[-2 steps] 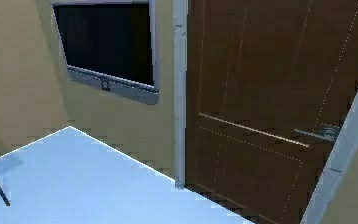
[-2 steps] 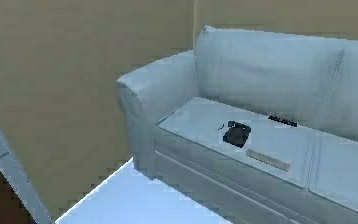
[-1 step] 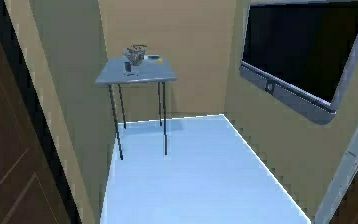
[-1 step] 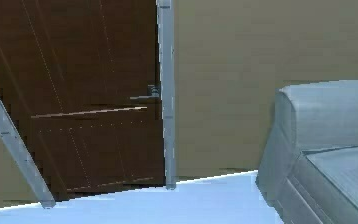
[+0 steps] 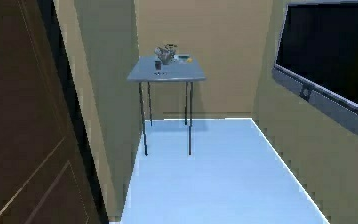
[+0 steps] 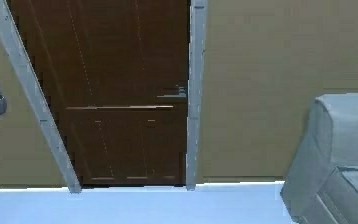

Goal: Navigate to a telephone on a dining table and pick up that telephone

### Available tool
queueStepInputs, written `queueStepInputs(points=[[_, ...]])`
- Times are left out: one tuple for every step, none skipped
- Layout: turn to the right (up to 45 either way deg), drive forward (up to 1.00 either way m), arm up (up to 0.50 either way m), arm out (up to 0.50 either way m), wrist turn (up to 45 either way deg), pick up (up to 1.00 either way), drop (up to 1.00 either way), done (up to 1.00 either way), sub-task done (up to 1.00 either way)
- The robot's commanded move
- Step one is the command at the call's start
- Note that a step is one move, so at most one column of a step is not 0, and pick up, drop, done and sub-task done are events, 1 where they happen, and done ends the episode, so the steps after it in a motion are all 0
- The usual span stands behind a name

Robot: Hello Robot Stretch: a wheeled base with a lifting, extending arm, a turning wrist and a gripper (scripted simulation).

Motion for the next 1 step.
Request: queueStepInputs(points=[[0.0, 1.0, 0.0, 0.0, 0.0, 0.0, 0.0, 0.0, 0.0]])
